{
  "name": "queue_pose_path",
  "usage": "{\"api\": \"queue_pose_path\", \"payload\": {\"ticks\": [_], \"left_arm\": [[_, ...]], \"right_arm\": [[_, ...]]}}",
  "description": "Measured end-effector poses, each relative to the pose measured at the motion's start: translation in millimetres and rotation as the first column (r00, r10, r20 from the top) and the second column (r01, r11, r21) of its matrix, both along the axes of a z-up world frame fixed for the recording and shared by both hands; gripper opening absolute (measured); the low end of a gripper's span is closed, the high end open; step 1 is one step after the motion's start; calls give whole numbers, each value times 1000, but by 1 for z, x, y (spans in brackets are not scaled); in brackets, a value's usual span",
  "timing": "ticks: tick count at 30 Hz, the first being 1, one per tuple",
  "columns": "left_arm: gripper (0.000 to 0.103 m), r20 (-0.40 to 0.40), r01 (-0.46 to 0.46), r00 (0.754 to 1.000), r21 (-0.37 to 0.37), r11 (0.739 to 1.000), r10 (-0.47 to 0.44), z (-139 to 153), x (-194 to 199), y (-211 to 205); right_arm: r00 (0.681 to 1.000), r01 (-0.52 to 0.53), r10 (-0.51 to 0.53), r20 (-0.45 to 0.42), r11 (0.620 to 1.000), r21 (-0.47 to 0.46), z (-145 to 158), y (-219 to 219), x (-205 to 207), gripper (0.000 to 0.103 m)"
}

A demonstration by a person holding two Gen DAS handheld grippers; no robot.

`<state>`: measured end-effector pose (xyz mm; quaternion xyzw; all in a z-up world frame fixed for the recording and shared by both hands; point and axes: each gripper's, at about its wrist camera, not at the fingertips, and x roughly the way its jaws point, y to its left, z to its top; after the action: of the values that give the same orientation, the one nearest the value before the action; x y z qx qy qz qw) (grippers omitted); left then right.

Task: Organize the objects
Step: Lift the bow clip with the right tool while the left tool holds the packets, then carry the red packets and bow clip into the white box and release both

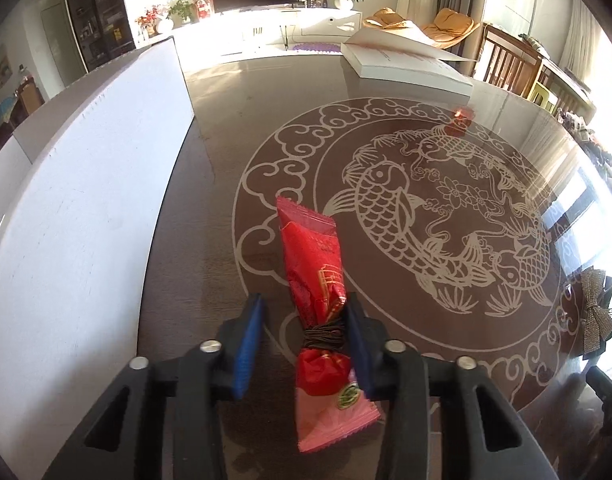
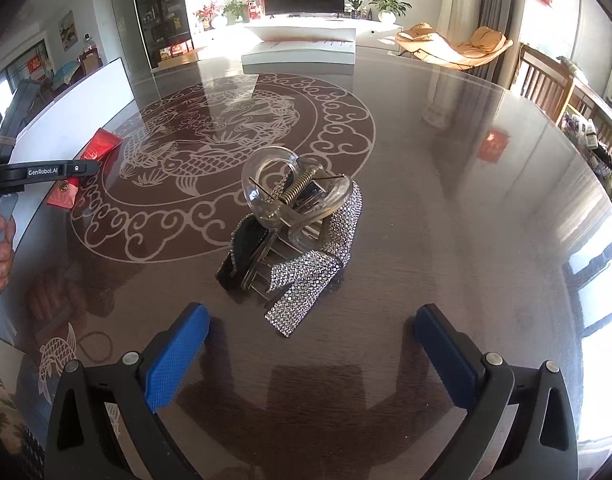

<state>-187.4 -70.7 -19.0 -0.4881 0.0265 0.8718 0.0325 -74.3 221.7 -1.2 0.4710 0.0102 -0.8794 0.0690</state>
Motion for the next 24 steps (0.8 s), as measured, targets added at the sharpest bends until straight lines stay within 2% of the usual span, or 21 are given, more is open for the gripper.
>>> {"api": "queue_pose_path", "payload": {"ticks": [2, 3, 5, 7, 8, 9, 10, 13, 17, 21, 24], "left_arm": [[19, -17, -2, 1000, -14, 1000, 2, 0, 6, 2], [19, -30, -6, 1000, -19, 1000, 6, -1, 11, 3], [19, -46, -15, 999, -10, 1000, 15, -1, 21, 3], [18, -59, -19, 998, 6, 1000, 20, 1, 32, 3], [18, -66, -20, 998, 15, 1000, 21, 2, 38, 2], [18, -77, -21, 997, 22, 1000, 22, 4, 45, 2], [18, -91, -19, 996, 28, 999, 21, 6, 51, 1], [18, -132, -15, 991, 56, 998, 22, 18, 70, -4], [18, -170, -22, 984, 136, 991, 45, 39, 88, -14], [18, -213, -37, 973, 239, 970, 90, 77, 110, -38], [18, -251, -62, 958, 284, 957, 137, 108, 126, -72]], "right_arm": [[999, 43, -39, 33, 993, -114, 8, 0, -4, 103], [998, 60, -56, 35, 988, -142, 14, -4, -8, 103], [996, 84, -82, 16, 991, -103, 24, -19, -19, 103], [993, 108, -108, 53, 994, -5, 17, -34, -37, 101], [989, 128, -128, 76, 992, 5, 11, -35, -43, 94], [984, 159, -160, 72, 987, 17, 8, -32, -45, 65], [985, 169, -170, 40, 985, 34, 10, -30, -43, 53], [985, 165, -161, 60, 984, -64, 9, -19, -35, 52], [994, 109, -111, -1, 983, -149, 33, -24, -23, 52], [998, -26, 16, -55, 982, -185, 75, -72, -25, 52], [981, -179, 160, -110, 963, -200, 107, -135, -24, 52]]}}
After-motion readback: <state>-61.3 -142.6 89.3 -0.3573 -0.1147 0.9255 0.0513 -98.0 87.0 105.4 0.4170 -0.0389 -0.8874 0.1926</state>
